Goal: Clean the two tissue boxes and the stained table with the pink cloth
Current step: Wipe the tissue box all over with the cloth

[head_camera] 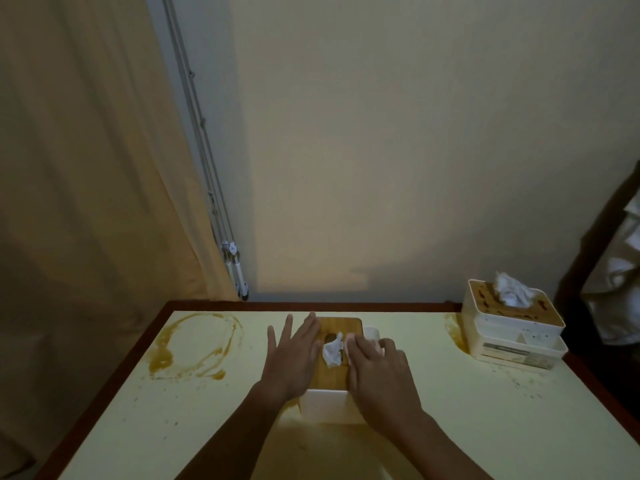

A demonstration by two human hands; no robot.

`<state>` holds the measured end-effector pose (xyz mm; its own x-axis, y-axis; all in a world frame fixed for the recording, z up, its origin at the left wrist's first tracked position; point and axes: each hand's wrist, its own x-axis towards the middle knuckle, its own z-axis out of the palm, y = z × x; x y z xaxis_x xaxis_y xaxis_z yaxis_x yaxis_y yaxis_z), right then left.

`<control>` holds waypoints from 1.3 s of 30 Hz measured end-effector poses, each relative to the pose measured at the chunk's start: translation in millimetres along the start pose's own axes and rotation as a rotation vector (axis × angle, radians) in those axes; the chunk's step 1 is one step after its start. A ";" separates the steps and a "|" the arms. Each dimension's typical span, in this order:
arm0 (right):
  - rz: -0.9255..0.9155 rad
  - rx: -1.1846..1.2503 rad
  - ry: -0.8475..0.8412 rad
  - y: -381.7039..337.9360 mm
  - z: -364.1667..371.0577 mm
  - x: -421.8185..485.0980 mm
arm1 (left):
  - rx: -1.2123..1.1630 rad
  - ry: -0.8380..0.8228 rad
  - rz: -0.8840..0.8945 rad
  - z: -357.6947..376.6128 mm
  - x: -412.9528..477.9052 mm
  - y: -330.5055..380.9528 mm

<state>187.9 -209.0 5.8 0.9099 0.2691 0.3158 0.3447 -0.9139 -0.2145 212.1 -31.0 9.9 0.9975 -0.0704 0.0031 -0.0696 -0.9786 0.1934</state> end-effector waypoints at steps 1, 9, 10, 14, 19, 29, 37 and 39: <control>-0.002 -0.024 -0.017 -1.9 0.7 -6.5 | -0.035 -0.013 -0.017 -0.1 0.4 2.3; -0.040 -0.064 -0.281 17.1 22.2 44.0 | -0.075 0.010 -0.039 7.4 -2.2 8.7; -0.008 -0.067 -0.326 19.8 24.8 55.7 | -0.065 0.008 -0.035 7.4 -2.4 8.3; -0.041 -0.072 -0.357 12.7 24.0 59.5 | -0.067 0.012 -0.048 10.7 -0.2 6.7; -0.109 -0.086 -0.344 7.7 24.7 13.3 | -0.070 0.048 -0.051 18.2 2.2 6.5; 0.044 0.049 -0.433 6.3 12.2 61.5 | -0.088 0.058 -0.037 20.3 2.3 3.2; -0.028 0.096 -0.519 9.6 -12.8 11.0 | -0.115 0.053 -0.054 20.4 2.9 5.2; -0.030 0.041 -0.522 14.4 -12.9 30.3 | -0.116 0.043 -0.043 16.8 1.6 5.0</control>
<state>217.6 -217.9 24.2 0.8897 0.4204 -0.1782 0.3719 -0.8936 -0.2514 213.1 -39.3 -5.5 0.9993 -0.0184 0.0340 -0.0280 -0.9514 0.3066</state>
